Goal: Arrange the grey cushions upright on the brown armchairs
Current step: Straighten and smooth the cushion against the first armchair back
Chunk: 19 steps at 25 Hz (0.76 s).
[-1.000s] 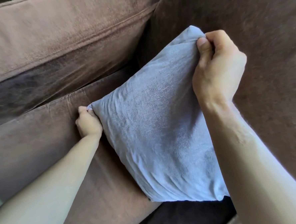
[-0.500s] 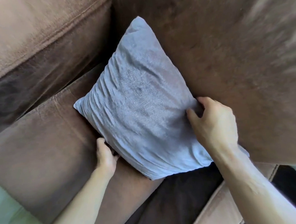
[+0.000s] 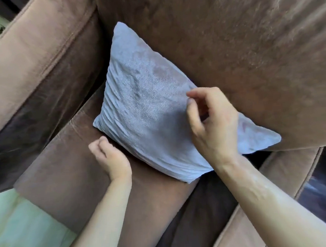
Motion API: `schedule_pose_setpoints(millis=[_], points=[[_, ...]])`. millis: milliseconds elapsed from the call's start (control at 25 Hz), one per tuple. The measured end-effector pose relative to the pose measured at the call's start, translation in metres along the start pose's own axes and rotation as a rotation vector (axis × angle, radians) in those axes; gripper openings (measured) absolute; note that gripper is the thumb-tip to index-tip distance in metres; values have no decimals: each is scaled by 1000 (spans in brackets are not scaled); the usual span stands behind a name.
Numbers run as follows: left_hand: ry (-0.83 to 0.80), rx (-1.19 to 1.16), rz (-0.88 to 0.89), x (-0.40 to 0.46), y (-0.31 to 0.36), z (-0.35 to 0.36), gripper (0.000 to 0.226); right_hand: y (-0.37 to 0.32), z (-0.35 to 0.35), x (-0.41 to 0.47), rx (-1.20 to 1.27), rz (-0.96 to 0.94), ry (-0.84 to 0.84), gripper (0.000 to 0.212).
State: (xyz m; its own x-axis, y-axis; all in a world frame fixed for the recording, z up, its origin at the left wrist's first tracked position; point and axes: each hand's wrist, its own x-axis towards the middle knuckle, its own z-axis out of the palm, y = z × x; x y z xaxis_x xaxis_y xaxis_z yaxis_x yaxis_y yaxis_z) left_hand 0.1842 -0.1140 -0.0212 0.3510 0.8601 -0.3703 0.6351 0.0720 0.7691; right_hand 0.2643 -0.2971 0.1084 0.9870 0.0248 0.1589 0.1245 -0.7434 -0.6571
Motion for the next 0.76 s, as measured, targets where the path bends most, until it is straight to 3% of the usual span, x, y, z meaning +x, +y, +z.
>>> schedule_pose_setpoints(millis=[120, 200, 320, 440, 480, 520, 600, 640, 760], points=[[-313, 221, 1053, -27, 67, 2, 51, -16, 12, -16, 418, 266, -263, 13], [-458, 409, 1330, -11, 93, 29, 59, -5, 3, -22, 689, 628, -306, 19], [-500, 588, 1345, 56, 113, 48, 60, 36, -46, -47, 716, 808, -190, 28], [-443, 540, 943, 111, 150, 39, 69, 68, -96, -73, 449, 856, 61, 33], [-382, 511, 974, 106, 157, 36, 70, 72, -102, -76, 392, 851, 113, 34], [-362, 496, 1142, 87, 159, 37, 68, 73, -101, -75, 382, 826, 109, 33], [-510, 572, 1549, 45, 149, 47, 62, 68, -89, -69, 428, 762, -14, 30], [-583, 668, 1632, 30, 143, 53, 60, 68, -82, -67, 433, 758, -43, 30], [-585, 862, 1531, 31, 138, 65, 56, 84, -83, -67, 307, 864, 168, 26]])
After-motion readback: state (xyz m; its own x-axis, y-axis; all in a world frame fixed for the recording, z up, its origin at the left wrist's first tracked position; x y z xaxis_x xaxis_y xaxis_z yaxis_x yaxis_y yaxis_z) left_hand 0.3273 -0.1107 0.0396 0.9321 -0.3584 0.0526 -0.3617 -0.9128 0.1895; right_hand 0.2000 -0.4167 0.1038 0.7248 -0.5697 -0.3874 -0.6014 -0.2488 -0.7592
